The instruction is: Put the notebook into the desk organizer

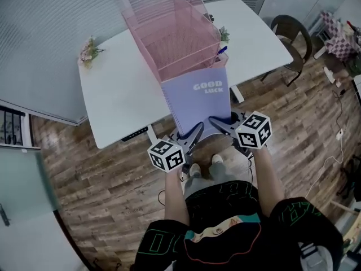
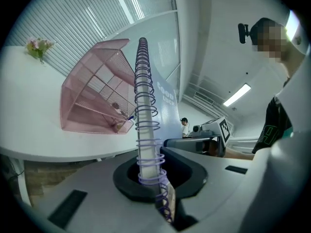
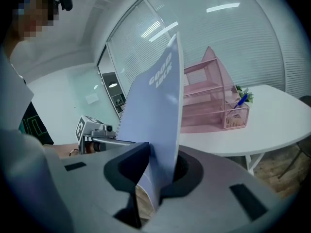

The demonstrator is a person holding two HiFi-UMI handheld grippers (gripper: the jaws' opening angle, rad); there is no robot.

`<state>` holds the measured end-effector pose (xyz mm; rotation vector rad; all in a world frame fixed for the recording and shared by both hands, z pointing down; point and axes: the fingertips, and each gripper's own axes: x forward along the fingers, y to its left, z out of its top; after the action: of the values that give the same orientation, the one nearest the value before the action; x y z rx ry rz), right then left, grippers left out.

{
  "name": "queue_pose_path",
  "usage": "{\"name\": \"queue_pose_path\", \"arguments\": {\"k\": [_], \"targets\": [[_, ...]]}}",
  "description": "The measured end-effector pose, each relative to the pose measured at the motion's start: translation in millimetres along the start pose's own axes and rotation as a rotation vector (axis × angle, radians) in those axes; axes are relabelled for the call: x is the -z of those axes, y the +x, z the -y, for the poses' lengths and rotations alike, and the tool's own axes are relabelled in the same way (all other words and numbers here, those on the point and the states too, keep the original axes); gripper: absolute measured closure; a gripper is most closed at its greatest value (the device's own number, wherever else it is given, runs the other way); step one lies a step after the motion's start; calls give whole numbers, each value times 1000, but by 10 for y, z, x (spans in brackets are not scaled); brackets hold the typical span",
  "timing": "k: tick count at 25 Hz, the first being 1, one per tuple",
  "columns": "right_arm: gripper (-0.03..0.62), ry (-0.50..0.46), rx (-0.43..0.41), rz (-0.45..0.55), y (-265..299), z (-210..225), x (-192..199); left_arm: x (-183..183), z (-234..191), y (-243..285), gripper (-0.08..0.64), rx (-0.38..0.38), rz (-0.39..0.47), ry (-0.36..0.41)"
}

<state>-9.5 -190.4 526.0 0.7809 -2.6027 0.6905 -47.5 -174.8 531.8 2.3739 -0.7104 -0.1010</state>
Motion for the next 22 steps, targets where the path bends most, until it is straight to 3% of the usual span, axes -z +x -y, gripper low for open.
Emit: {"name": "queue_pose_path", "arguments": {"k": [5,11,22], "targets": [[517,27,-76,-42,-30,159,31,41,-19,149,526,-17,-9,-66],[509,81,-183,-76,-66,333,10,13,-24,309,522,24,5,-163],[503,134,-308,-55,39,483,-274,-250,-124,404,508,4,46,-205]]}}
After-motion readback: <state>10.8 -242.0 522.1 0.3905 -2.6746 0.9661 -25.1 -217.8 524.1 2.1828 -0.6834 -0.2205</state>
